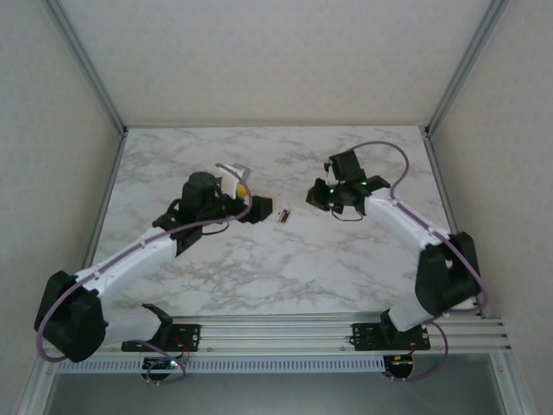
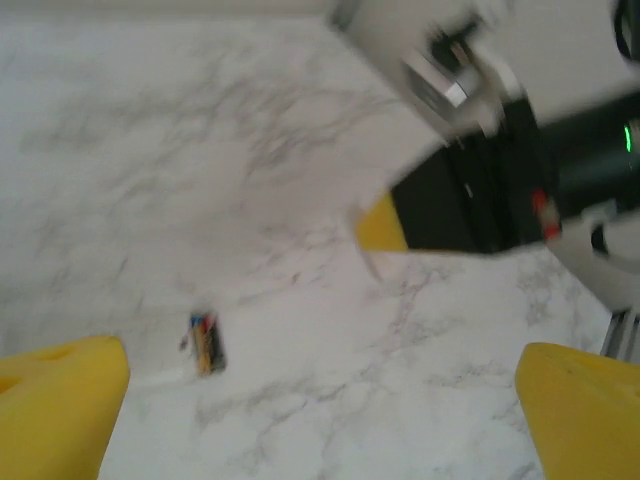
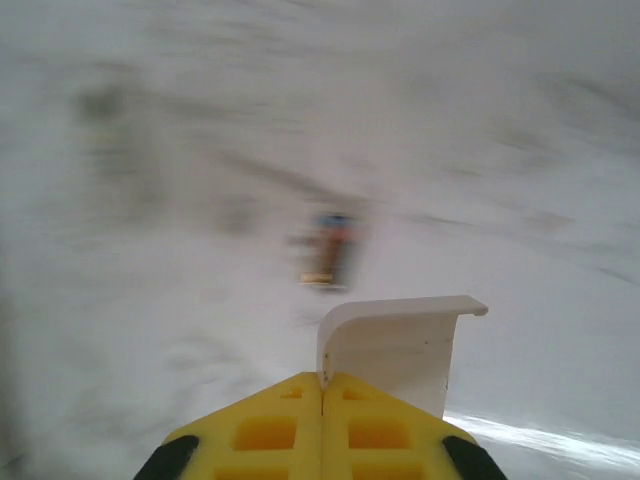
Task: Load the batteries into the remote control
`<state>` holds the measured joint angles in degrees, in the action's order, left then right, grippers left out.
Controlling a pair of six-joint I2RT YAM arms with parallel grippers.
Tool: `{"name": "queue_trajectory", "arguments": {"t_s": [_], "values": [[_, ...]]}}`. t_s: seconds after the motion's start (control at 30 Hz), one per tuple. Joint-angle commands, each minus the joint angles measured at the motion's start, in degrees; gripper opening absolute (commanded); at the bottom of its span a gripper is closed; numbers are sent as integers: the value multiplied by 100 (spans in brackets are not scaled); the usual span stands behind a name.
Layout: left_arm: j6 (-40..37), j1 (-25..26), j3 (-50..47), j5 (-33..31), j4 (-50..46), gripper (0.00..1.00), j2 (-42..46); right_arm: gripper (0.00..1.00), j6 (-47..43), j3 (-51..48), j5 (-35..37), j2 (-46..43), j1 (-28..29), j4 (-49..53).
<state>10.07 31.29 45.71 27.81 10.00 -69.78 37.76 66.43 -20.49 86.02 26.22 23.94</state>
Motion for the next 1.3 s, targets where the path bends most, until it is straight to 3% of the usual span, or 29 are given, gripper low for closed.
{"name": "queue_trajectory", "arguments": {"t_s": [0.0, 0.07, 0.2, 0.3, 0.47, 0.77, 1.17, 1.27], "values": [[-2173, 569, -381, -537, 1261, 95, 339, 0, -516, 176, -1833, -318, -46, -570], [-2982, 667, -399, -745, 1213, 91, 317, 0, -783, 277, -2207, -481, -79, -297], [-3604, 727, -248, 45, 1373, 79, 183, 0, -876, 241, -3013, -698, -112, -283], [-4001, 833, -154, 201, 1530, 79, 84, 0, -868, 211, -3214, -870, -115, -268], [-4753, 923, 310, 319, 1005, 79, -220, 0, -1091, 277, -3477, -1016, -116, 45], [-4523, 923, 852, 677, 814, 76, -646, 1, -991, 255, -3619, -1099, -117, -27], [-4487, 923, 1459, 870, -119, 45, -1197, 4, -1035, 269, -3516, -1096, -110, 42], [-4487, 923, 1447, 830, -231, 40, -1141, 14, -1132, 336, -3304, -1114, -109, 220]]}}
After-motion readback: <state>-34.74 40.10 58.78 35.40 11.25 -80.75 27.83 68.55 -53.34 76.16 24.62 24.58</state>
